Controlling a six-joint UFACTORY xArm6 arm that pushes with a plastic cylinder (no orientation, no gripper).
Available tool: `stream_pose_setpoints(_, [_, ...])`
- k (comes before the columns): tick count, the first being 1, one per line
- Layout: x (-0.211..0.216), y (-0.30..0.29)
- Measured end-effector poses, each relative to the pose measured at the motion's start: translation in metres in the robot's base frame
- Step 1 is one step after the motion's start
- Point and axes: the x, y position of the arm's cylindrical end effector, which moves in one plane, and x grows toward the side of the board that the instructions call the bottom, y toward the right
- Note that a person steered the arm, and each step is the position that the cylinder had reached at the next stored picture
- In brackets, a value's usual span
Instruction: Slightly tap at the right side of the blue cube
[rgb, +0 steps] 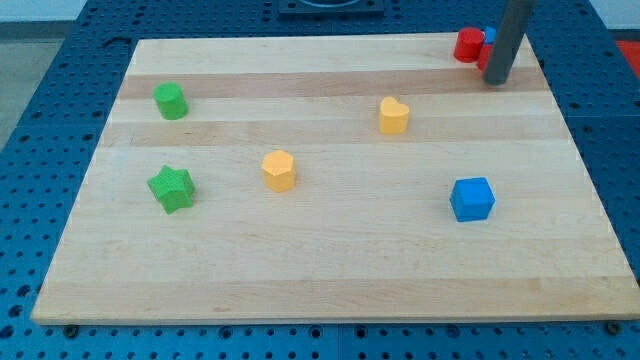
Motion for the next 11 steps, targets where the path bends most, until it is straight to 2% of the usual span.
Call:
stream_pose_setpoints(1, [0.0,0.004])
stream_pose_setpoints(2, [0.018,0.046])
stream_pose_setpoints(3, [0.056,0.094])
stream_pose_setpoints(5, [0.182,0.109])
stream_pose_setpoints(6, [0.235,0.081])
stream_pose_setpoints(7, [0.252,0.003])
stream_pose_setpoints(8, [0.238,-0.041])
stream_pose_setpoints(9, [0.193,-0.055])
stream_pose_setpoints(10, [0.175,-0.057])
stream_pose_setpoints(11, [0.203,-0.057])
